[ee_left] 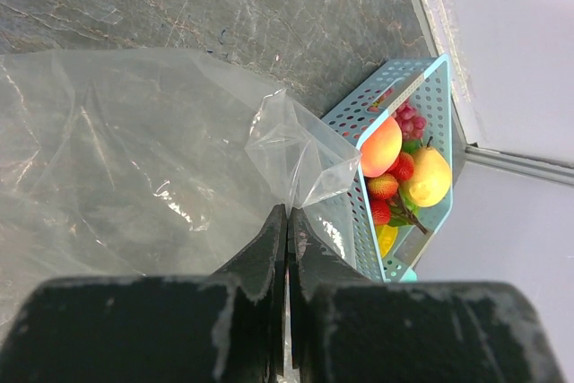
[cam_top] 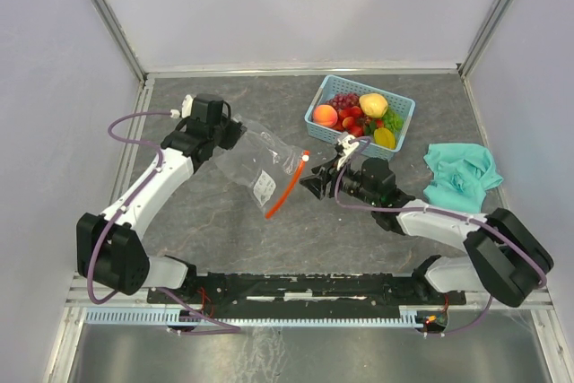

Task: Place the food in the zip-top bag and seal the zipper
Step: Pick up the zipper food storage bag at the center of the board, then open the zipper of the food storage bag.

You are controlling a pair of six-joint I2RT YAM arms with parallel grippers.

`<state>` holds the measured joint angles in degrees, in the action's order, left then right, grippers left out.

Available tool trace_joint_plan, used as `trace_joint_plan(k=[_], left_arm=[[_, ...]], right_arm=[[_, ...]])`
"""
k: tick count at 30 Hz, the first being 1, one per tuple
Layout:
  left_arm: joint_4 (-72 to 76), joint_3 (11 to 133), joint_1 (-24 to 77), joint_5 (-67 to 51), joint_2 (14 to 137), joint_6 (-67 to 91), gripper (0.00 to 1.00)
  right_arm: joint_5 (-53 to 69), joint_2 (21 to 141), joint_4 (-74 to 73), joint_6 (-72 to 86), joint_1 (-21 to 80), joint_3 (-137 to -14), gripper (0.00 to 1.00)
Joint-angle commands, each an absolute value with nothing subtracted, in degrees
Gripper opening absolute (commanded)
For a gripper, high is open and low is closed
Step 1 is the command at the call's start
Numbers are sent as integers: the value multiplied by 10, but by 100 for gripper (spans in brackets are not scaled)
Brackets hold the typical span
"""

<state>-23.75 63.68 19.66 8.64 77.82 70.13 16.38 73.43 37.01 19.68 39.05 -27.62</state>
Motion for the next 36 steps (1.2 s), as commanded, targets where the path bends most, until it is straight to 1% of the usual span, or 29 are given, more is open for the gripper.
trace_joint_plan(k=[1,9,13,18,20,22,26,28,31,33,36], left_arm=[[-215,633,192,83,754,733,3],[-210,625,193,78,756,737,3],[-206,622,192,72,756,737,3],[-205,614,193,60,758,735,3],[-202,604,193,54,757,739,3],[-198,592,192,48,755,743,3],[-196,580,192,47,751,738,3],[-199,579,192,53,748,725,6],[-207,578,192,63,742,699,18],[-209,577,192,65,741,677,26],[-227,582,192,64,742,639,38]], right_arm=[[171,760,462,199,400,-289,63],[184,789,480,209,409,-302,63],[171,799,488,212,411,-306,62],[175,817,501,223,411,-323,57],[177,827,510,234,411,-333,54],[177,836,520,242,411,-341,48],[178,839,522,256,411,-350,29],[178,836,512,263,410,-353,21],[175,823,473,267,411,-364,12],[174,813,442,265,411,-374,3],[163,793,390,266,411,-383,2]])
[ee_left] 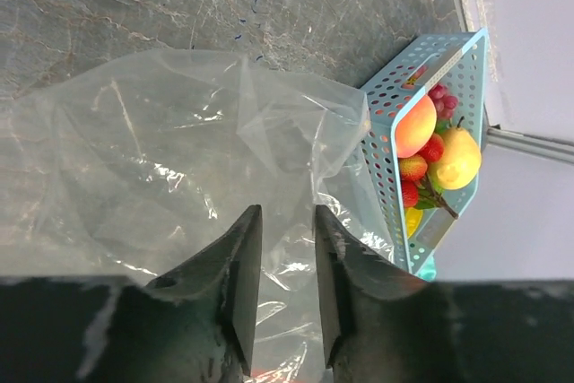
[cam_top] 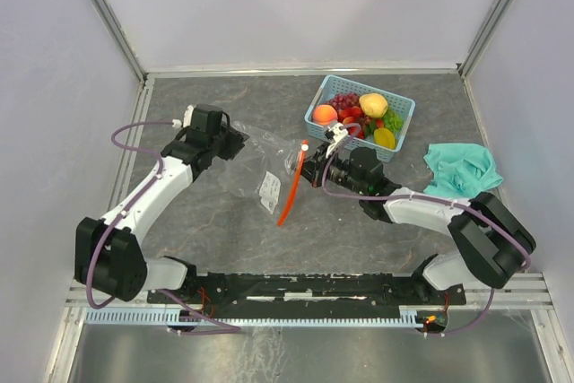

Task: Place the food in the zip-top bag and seal the zipper
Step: Open the zipper of the food storage bag.

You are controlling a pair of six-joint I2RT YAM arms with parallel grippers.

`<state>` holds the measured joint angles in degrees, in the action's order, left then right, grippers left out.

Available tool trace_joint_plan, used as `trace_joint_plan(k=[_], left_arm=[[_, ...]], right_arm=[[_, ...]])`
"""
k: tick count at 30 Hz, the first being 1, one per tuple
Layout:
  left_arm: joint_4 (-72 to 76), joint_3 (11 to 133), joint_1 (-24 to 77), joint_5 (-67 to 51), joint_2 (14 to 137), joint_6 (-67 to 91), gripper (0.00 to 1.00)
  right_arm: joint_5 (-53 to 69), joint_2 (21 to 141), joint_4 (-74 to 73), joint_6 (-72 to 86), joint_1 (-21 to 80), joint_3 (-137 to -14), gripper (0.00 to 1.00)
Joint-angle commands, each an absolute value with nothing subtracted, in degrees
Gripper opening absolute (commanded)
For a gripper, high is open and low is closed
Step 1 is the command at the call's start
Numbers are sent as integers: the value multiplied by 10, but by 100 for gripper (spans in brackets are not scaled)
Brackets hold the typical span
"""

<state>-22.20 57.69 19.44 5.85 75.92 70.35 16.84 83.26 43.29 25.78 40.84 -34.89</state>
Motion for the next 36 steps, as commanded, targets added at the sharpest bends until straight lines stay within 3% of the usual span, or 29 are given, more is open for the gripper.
trace_joint_plan(k=[1,8,16,25,36], left_arm=[[-231,585,192,63,742,622,42],[-282,607,203,83,728,469,62],[-341,633,300,229,695,365,77],[-356,617,353,271,626,327,81],[-253,597,545,323,618,306,82]], right_arm=[[160,787,376,268,411,-386,2],[99,751,199,293,410,-421,2],[55,727,28,288,410,-501,2],[-5,720,-112,311,410,-583,2],[-21,791,-238,409,410,-689,2]])
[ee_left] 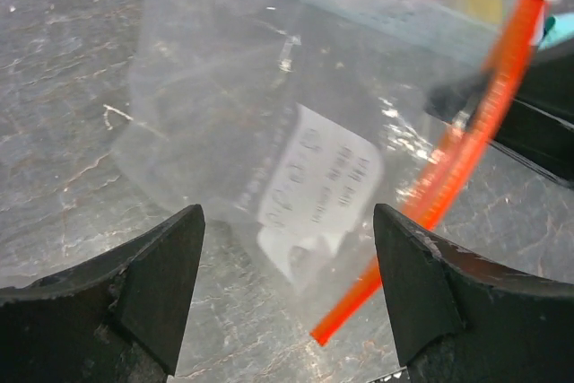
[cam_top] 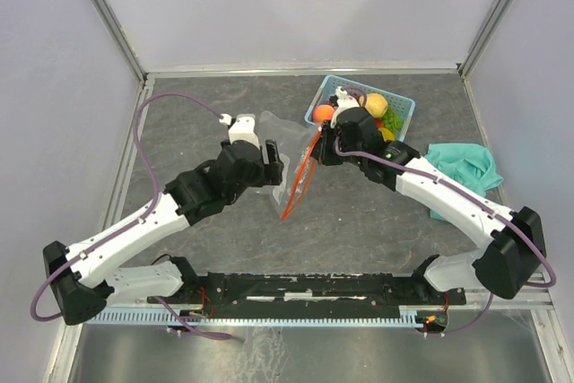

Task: Place the food in the zip-top bag and seal the zipper
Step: Open the zipper of the food storage bag.

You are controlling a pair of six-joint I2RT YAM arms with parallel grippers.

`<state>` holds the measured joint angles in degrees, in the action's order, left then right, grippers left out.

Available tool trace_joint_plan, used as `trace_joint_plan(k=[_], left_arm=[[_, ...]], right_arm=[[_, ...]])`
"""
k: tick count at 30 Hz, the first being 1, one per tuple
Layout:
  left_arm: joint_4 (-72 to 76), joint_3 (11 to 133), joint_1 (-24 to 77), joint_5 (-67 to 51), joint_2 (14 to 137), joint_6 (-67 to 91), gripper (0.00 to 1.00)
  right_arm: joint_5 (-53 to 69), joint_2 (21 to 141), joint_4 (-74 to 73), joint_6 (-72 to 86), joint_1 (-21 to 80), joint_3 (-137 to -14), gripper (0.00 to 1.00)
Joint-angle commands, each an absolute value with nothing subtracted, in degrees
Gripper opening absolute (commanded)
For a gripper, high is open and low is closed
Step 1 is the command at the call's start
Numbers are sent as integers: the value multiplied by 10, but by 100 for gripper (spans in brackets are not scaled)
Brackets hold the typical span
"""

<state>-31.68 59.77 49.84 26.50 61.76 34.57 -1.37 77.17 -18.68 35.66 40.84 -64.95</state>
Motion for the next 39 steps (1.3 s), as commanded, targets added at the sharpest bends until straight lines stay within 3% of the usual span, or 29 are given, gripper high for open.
trace_joint_plan(k=[1,14,26,35,39], left_arm=[[-248,599,562,334,623,300,82],[-218,638,716,538,720,188,72],[-248,640,753,631,773,147,63],[-280,638,753,649,799,145,48],[-291,640,753,652,797,153,35]], right_arm=[[-16,797,-246,416,410,-697,2],[6,827,-304,464,410,-725,2],[28,837,-300,481,409,-720,2],[46,853,-289,487,408,-727,2],[55,853,-280,491,407,-725,3]])
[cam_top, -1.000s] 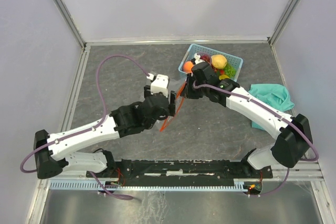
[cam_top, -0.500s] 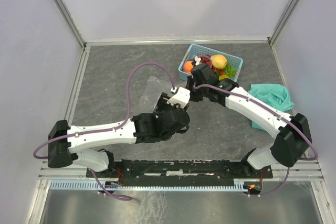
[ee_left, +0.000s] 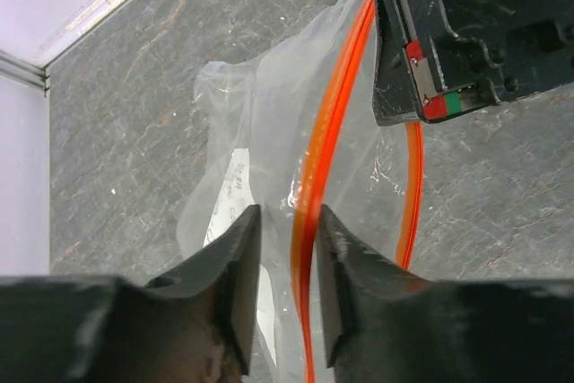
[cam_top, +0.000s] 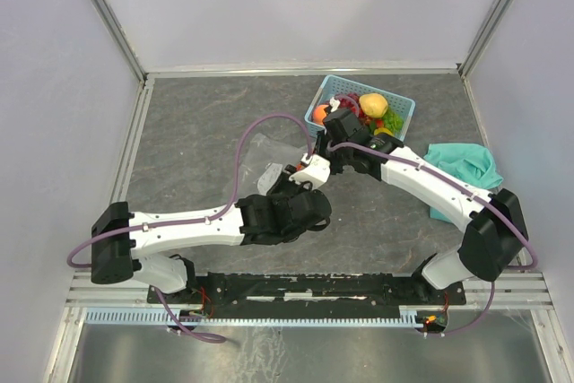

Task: Place the food in the zip-top bag and seal the zipper
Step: Open the zipper of the food storage bag.

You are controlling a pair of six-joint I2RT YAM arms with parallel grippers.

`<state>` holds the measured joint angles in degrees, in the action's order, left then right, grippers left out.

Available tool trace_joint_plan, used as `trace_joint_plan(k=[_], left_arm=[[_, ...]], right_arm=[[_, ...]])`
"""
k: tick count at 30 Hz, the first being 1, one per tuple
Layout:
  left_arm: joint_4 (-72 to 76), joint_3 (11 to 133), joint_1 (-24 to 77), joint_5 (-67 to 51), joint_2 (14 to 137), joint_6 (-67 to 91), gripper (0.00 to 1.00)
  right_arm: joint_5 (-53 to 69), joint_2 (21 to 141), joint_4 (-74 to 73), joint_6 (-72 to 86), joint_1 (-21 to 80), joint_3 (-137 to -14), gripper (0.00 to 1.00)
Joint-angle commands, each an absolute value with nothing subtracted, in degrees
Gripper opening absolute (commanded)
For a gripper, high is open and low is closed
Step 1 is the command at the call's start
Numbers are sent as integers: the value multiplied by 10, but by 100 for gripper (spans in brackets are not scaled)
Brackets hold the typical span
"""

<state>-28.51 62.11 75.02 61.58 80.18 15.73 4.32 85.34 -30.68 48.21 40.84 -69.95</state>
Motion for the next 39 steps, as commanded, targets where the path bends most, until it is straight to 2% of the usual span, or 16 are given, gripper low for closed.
trace_joint_plan(k=[1,4,5,11,16,23,32,39], left_arm=[[-294,640,753,652,796,156,29],[-318,652,752,659,794,182,4],[-329,660,752,663,794,198,3],[-370,698,749,667,794,278,3],[-451,753,732,674,825,392,3],[-549,817,703,648,872,518,3],[-547,850,684,607,894,558,3],[-510,850,675,592,881,546,3]], right_arm=[[58,853,-278,492,407,-726,3],[72,851,-270,493,405,-727,6],[78,848,-263,493,405,-725,9],[107,833,-239,516,404,-715,32],[77,799,-238,531,405,-696,42],[59,775,-231,538,408,-679,43],[19,766,-228,549,416,-656,47],[42,785,-179,560,424,-645,48]])
